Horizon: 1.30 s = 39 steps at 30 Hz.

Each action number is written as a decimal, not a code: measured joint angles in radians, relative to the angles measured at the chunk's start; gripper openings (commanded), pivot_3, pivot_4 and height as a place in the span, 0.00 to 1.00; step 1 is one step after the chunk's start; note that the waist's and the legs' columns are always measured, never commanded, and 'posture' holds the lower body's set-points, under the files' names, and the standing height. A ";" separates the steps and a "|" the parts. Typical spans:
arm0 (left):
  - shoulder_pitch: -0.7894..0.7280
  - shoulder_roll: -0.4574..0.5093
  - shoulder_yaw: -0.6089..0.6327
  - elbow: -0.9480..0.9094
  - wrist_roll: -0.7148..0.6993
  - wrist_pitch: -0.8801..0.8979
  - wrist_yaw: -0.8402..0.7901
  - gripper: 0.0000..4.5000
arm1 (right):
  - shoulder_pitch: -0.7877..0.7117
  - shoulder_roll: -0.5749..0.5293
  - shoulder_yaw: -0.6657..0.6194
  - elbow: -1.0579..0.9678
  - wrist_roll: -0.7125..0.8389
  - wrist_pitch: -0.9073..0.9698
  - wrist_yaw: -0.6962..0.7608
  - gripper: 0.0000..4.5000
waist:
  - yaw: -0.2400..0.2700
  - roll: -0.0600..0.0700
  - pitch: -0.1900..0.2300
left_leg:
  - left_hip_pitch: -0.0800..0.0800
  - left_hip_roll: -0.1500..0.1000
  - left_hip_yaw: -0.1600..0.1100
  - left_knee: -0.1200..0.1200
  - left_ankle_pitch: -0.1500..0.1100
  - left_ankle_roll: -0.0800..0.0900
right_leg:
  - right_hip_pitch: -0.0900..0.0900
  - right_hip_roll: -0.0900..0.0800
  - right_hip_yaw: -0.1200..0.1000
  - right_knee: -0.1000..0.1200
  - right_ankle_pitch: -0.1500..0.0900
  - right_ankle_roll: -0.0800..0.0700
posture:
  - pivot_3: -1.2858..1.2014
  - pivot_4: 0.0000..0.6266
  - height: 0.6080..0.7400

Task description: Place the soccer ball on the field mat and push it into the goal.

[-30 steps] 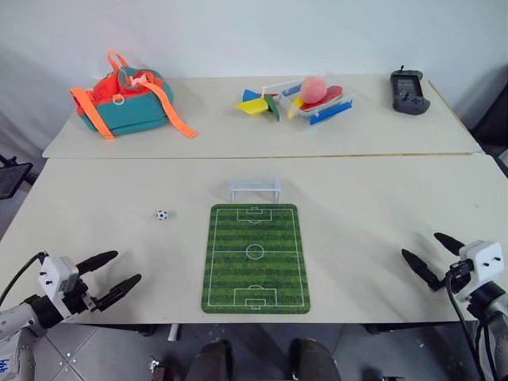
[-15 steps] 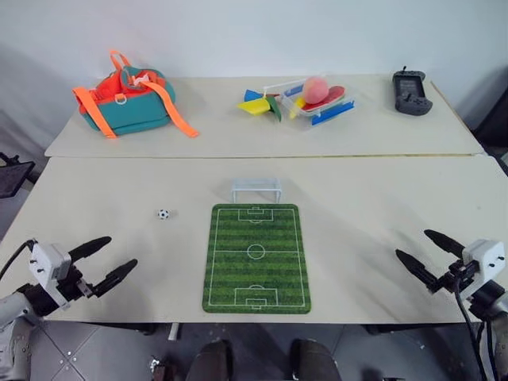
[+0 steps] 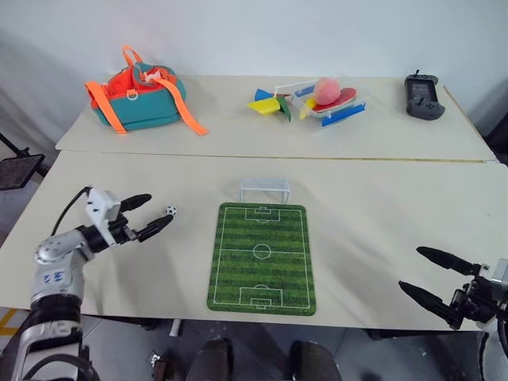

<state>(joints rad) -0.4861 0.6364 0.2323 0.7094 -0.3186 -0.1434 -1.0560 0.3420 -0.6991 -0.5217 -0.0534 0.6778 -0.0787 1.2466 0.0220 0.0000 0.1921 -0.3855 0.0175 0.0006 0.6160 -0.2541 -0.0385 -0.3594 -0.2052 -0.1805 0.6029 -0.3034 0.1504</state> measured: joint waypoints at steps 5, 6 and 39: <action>-0.089 -0.002 -0.037 0.164 0.055 -0.046 -0.009 0.95 | 0.054 0.016 -0.009 -0.028 -0.014 -0.002 -0.034 1.00 | 0.002 -0.004 0.002 | 0.000 0.000 0.001 0.000 0.000 0.000 | 0.000 0.001 0.001 -0.001 0.000 0.000 | 0.52 0.24 1.00; -0.104 -0.001 -0.044 0.183 0.067 -0.056 -0.009 0.91 | 0.060 0.019 -0.015 -0.033 -0.018 -0.002 -0.042 1.00 | 0.002 -0.005 0.003 | -0.001 0.000 0.001 0.000 0.000 0.000 | 0.000 0.001 0.001 -0.001 0.000 0.001 | 0.52 0.24 1.00; 0.264 -0.083 -0.256 -0.870 -0.083 0.382 -0.034 0.19 | -0.027 -0.061 -0.043 0.004 0.077 0.062 0.199 1.00 | 0.004 -0.006 0.005 | -0.001 0.001 0.007 0.013 -0.005 0.004 | 0.000 0.004 0.017 -0.002 0.003 0.002 | 0.52 0.24 1.00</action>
<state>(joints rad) -0.2217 0.5535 -0.0241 -0.1606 -0.4017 0.2391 -1.0897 0.3153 -0.7600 -0.5645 -0.0494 0.7552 -0.0162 1.4458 0.0264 -0.0059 0.1976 -0.3861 0.0189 0.0074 0.6293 -0.2588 -0.0349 -0.3594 -0.2014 -0.1636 0.6010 -0.3002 0.1526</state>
